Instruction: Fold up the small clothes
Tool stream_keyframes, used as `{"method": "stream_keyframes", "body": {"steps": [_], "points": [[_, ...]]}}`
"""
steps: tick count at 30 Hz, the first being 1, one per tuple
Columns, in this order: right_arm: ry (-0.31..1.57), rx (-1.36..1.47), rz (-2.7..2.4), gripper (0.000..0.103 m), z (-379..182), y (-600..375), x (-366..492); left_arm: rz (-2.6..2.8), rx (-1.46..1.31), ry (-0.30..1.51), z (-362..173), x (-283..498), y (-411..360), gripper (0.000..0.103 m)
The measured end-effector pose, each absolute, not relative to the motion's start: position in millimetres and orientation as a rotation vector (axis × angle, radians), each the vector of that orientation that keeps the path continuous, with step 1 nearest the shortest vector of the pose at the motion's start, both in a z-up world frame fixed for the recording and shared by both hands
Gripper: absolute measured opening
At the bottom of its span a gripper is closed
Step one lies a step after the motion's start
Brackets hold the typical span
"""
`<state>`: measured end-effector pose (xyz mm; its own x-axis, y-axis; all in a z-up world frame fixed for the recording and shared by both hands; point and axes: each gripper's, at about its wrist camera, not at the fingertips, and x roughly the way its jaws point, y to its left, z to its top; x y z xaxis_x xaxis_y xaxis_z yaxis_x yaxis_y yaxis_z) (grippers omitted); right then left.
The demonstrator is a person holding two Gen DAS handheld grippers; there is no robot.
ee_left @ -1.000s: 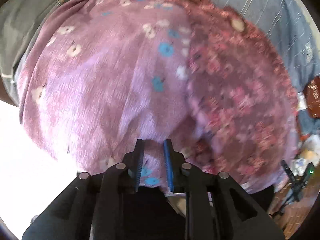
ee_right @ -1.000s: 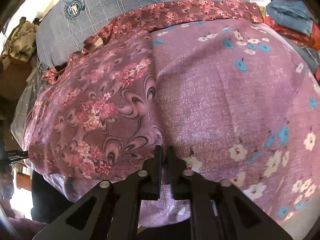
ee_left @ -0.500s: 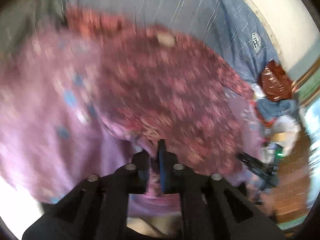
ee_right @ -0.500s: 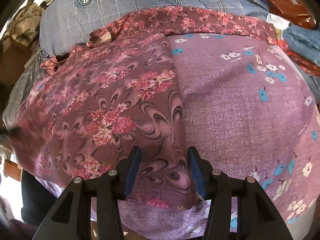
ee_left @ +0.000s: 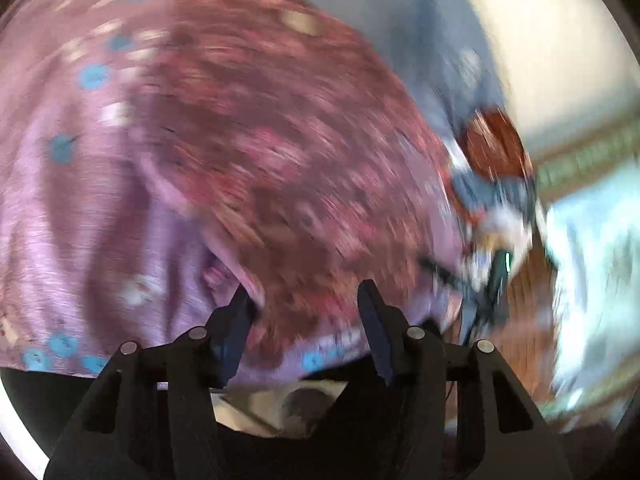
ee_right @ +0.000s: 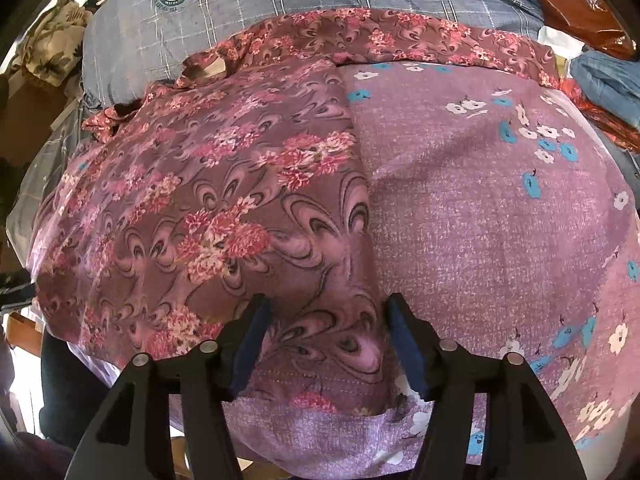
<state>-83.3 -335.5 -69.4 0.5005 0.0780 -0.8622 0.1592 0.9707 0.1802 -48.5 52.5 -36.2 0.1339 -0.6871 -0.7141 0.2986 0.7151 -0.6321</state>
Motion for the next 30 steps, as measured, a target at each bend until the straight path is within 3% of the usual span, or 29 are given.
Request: {"method": "stream_keyframes", "body": {"steps": [3, 6, 10, 11, 12, 13, 14, 15, 16, 17, 22, 27, 28, 30], "points": [[1.048, 0.239, -0.05, 0.068, -71, -334, -82, -0.758, -0.225, 1.211, -37, -63, 32, 0.049], [1.047, 0.23, -0.054, 0.071, -71, -332, -81, -0.75, -0.33, 1.241, -49, -55, 33, 0.038], [1.048, 0.204, -0.055, 0.071, -72, -328, -81, -0.676, -0.369, 1.256, -64, -47, 34, 0.033], [1.047, 0.202, -0.056, 0.071, -72, -328, -81, -0.634, -0.341, 1.254, -67, -48, 32, 0.015], [1.045, 0.201, -0.058, 0.071, -72, -328, -81, -0.578, -0.293, 1.271, -71, -46, 33, 0.004], [1.037, 0.197, -0.064, 0.07, -72, -328, -81, -0.546, -0.292, 1.279, -72, -45, 36, 0.004], [1.028, 0.191, -0.069, 0.061, -71, -328, -82, -0.515, -0.299, 1.277, -67, -45, 44, 0.004], [1.022, 0.184, -0.072, 0.031, -69, -329, -84, -0.462, -0.295, 1.257, -58, -45, 53, 0.004], [1.022, 0.186, -0.063, 0.012, -68, -330, -86, -0.421, -0.291, 1.223, -45, -46, 64, 0.004], [1.03, 0.201, -0.047, 0.005, -66, -333, -87, -0.394, -0.291, 1.19, -31, -48, 74, 0.004], [1.022, 0.247, -0.04, 0.003, -58, -343, -100, -0.117, -0.039, 1.104, 7, -55, 96, 0.0], [1.049, 0.358, -0.054, 0.009, -71, -358, -98, -0.294, -0.359, 1.272, -35, -49, 116, 0.001], [1.047, 0.375, -0.054, 0.009, -71, -360, -99, -0.336, -0.403, 1.286, -42, -49, 111, 0.003], [1.044, 0.384, -0.048, 0.021, -70, -360, -99, -0.419, -0.423, 1.303, -52, -53, 98, 0.028]]}}
